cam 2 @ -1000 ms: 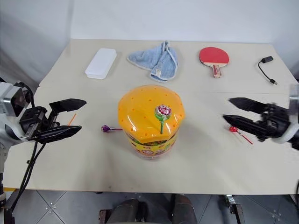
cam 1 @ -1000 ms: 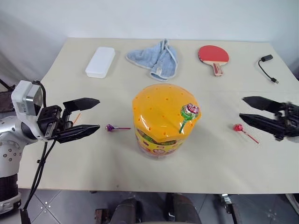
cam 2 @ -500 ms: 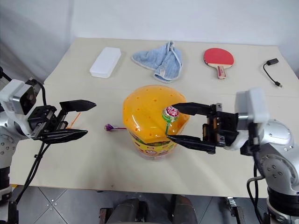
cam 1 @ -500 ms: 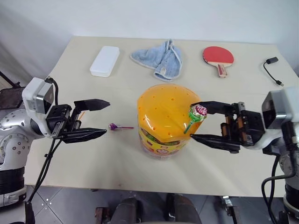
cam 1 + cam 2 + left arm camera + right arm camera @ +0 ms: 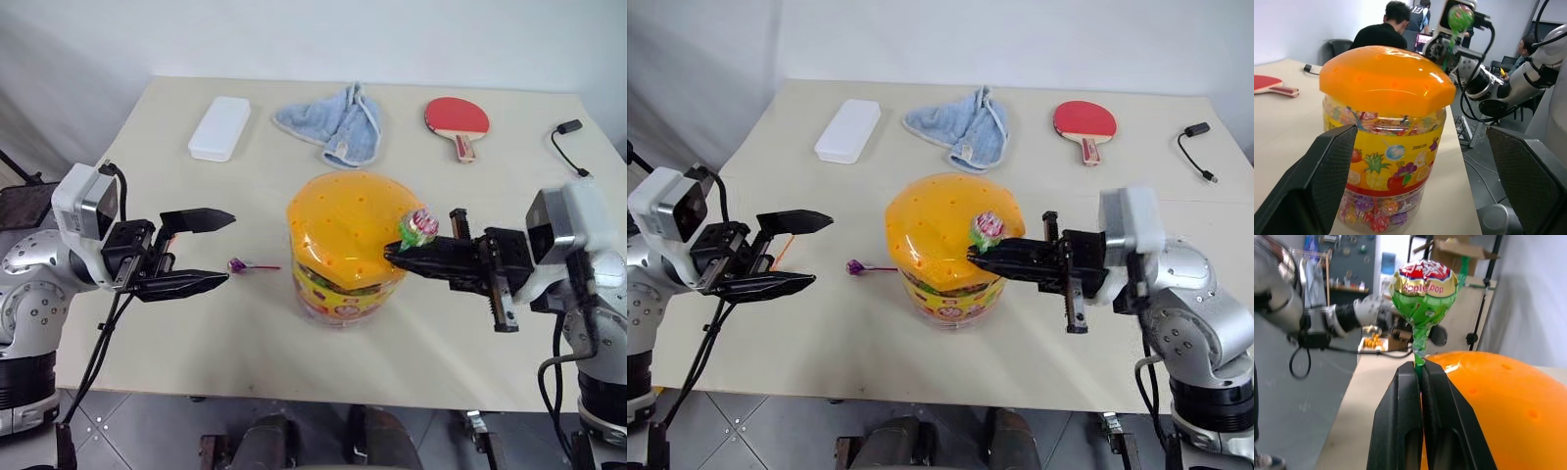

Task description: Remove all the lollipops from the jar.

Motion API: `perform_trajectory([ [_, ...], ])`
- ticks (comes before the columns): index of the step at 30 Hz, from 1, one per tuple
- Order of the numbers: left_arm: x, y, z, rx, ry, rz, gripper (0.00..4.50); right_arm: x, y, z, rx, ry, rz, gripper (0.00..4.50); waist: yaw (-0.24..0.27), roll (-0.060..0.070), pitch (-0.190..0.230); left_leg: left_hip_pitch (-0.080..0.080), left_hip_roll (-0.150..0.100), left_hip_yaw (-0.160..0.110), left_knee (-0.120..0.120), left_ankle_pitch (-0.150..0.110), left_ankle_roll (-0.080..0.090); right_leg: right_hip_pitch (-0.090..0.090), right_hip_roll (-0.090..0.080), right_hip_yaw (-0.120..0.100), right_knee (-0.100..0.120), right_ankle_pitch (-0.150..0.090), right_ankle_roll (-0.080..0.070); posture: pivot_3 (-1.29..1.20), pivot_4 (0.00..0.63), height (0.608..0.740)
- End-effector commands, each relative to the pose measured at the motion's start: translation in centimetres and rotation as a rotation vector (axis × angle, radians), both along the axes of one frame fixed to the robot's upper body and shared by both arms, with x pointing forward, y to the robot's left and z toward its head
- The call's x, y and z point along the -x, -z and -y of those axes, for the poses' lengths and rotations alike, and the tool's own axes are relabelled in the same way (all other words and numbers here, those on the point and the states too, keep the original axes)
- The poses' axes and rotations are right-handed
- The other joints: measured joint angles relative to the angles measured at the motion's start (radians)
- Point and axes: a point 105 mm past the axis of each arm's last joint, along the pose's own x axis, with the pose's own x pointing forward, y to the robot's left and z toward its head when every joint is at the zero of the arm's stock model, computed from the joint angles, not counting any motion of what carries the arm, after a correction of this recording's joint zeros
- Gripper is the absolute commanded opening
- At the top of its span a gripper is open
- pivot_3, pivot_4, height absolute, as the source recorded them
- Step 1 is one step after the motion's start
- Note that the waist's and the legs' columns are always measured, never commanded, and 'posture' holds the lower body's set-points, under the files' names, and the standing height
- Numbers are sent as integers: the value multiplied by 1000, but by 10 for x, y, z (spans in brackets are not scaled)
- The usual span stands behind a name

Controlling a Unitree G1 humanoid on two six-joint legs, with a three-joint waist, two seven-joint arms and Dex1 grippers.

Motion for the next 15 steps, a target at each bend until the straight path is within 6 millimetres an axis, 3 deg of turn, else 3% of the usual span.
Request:
perform_trajectory([
  [1, 6, -6, 6, 4, 34, 42, 4500, 1, -42, 24, -131, 58, -13, 14, -1, 0, 0, 0, 0, 0, 0, 0, 0, 0, 0, 0, 0, 0, 0, 0, 150, 740],
  [4, 6, -7, 8, 5, 44, 49, 4500, -2, -51, 41, -133, 119, -88, 14, 4, -1, 0, -1, 0, -2, 0, 0, 0, 0, -3, 0, -1, 0, 0, 0, 150, 740],
  [8, 5, -7, 12, -3, 55, 80, 4500, -35, -57, 103, -106, 481, -149, 14, 7, -1, 0, -2, -2, -1, 0, 0, 2, 0, -3, 0, -1, 0, 0, 0, 150, 740],
  [10, 3, -4, 15, -36, 53, 122, 4500, -56, -31, 144, 73, 719, -195, 14, 9, -1, 0, -2, -3, 0, 0, 0, 3, 1, -4, 0, -2, 1, 1, 0, 150, 740],
  [15, 4, 6, 20, -97, 75, 164, 4500, -78, 28, 231, 397, 1181, -360, 14, 2, -2, 0, -1, -3, 3, -1, 0, 4, 0, -3, -3, -3, 1, 2, 0, 150, 740],
])
